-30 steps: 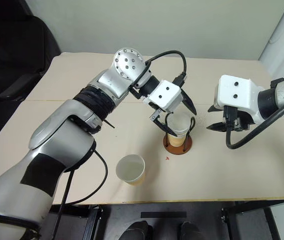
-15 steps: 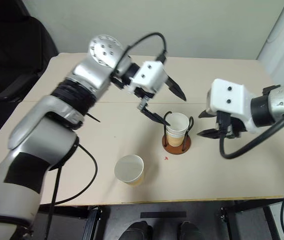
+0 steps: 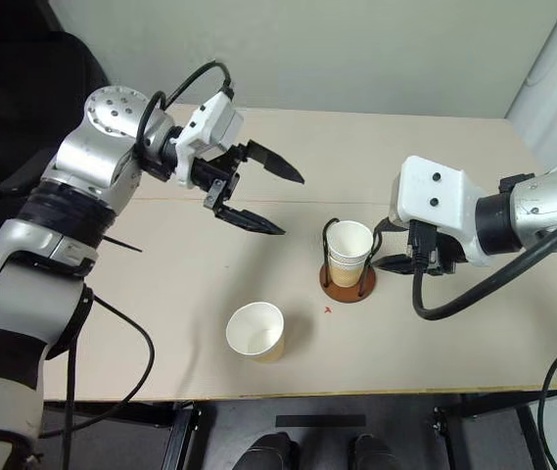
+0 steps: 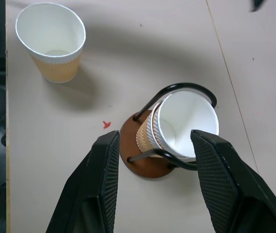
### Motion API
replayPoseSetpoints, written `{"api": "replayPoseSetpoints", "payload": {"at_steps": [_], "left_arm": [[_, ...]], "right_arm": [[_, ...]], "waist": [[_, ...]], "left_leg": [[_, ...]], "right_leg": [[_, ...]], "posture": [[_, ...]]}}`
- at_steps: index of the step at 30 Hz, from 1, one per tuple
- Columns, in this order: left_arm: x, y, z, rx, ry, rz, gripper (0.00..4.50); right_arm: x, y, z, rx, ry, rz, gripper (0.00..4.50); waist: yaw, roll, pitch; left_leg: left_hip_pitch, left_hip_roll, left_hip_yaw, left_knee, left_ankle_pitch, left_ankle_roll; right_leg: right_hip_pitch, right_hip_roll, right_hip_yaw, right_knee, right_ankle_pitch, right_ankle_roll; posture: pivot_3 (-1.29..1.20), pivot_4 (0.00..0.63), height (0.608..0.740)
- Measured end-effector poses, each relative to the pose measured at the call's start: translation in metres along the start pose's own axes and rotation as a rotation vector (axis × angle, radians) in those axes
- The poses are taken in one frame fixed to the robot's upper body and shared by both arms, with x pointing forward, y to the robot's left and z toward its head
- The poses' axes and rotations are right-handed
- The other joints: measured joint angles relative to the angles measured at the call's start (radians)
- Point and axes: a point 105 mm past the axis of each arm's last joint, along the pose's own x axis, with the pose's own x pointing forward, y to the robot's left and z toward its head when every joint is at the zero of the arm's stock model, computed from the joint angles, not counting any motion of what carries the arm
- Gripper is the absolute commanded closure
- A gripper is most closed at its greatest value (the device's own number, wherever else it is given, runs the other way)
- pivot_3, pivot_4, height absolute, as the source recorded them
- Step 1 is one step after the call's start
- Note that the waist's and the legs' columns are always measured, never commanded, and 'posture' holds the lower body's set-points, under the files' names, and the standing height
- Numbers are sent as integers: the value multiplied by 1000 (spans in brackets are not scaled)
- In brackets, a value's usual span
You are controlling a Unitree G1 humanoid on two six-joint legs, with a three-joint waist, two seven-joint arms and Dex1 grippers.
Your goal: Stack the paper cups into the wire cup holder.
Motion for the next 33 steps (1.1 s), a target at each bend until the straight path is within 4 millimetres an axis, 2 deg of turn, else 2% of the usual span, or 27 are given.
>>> {"api": "replayPoseSetpoints", "payload": {"at_steps": [10,15,19,28,33], "left_arm": [[-18,-17,-10,-91,14,29,39],[-30,-28,-4,-50,75,17,39],[-26,-37,-5,-33,97,-20,39],[-25,-50,15,16,100,-74,39],[-20,-60,1,-2,144,-105,39]], "right_arm": [[7,5,6,-10,-38,18,2200],[7,9,5,2,-32,44,2200],[7,12,4,5,-25,62,2200],[8,12,-1,6,-15,92,2200],[10,10,-4,5,-16,103,2200]], "waist": [[-7,0,0],[-10,0,0],[-10,1,0],[-14,1,0],[-17,1,0]], "left_leg": [[1,-1,0,-1,0,0],[1,0,0,-2,0,0],[2,-1,0,-2,0,0],[2,-1,-1,-2,0,0],[3,0,-1,-3,1,0]], "right_leg": [[0,0,0,0,0,0],[0,-1,0,-1,0,0],[1,0,0,-1,0,0],[2,-1,0,-1,0,0],[2,-1,0,0,0,0]], "posture": [[0,150,740],[0,150,740],[0,150,740],[0,150,740],[0,150,740]]}}
